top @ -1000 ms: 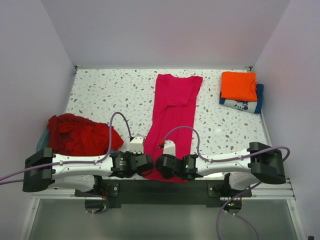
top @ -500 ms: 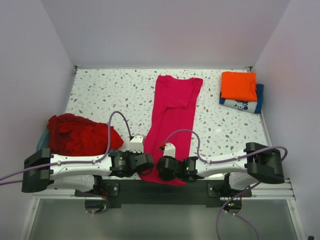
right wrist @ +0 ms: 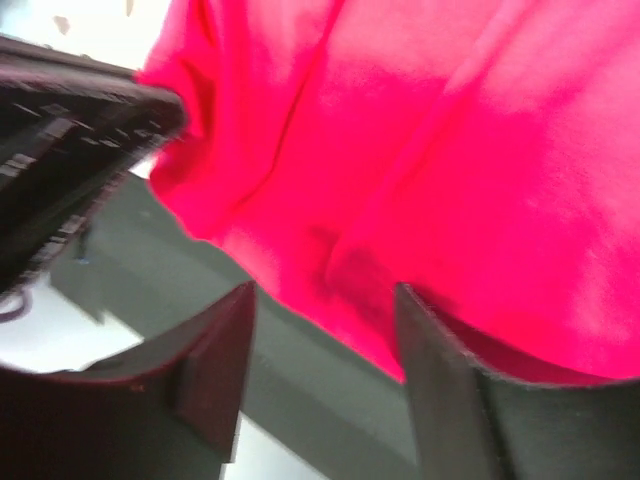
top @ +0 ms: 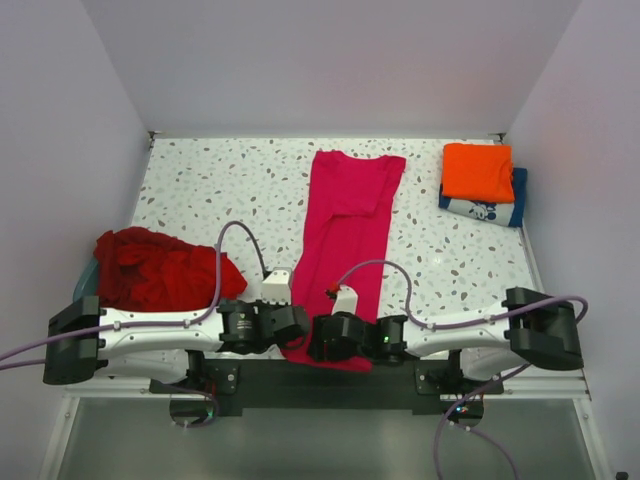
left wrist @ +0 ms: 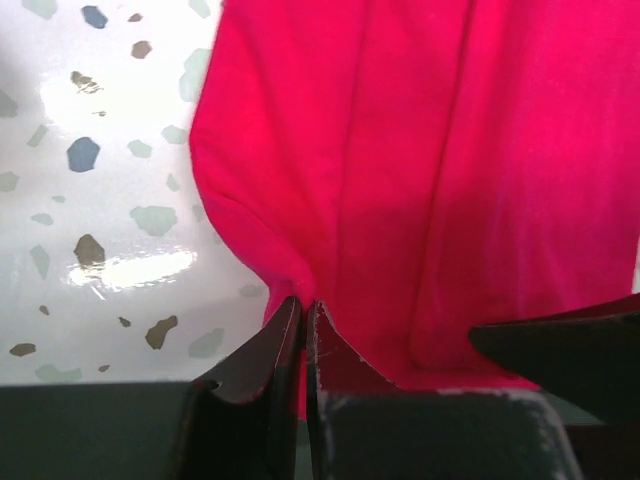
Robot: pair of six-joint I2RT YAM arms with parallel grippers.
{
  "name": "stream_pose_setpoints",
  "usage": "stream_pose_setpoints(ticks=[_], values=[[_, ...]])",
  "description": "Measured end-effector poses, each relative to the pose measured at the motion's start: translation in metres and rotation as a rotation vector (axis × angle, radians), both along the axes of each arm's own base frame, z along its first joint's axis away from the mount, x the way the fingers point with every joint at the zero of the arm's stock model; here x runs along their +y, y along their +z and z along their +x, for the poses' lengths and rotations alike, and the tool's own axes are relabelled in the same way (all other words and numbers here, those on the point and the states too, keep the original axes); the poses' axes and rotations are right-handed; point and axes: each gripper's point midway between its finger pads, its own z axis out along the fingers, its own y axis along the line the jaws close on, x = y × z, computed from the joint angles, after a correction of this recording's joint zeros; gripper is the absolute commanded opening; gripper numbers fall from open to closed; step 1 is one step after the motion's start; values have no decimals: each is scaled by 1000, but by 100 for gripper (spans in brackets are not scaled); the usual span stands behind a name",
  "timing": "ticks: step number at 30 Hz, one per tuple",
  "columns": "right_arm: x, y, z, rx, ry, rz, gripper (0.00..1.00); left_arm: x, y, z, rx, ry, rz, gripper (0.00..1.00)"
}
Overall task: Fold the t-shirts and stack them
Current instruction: Fold the tshirt
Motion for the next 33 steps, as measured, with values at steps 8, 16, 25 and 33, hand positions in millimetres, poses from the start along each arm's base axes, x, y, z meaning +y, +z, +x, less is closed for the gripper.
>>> stream_pose_setpoints(ticks=[8,16,25,33], values=[[-59,43,18,-79,-156,62,87,-46,30,-14,-36,-123,-99,0],[-141,55,30,-119,-350,22,98,-83,31,-26,-56,-250,-97,0],[-169,26,32,-140,-377,-174,99,-118,23,-56,-72,-445,-31,0],[-160,18,33,-152,-348,-268,99,-118,10,-70,-67,-511,39,0]])
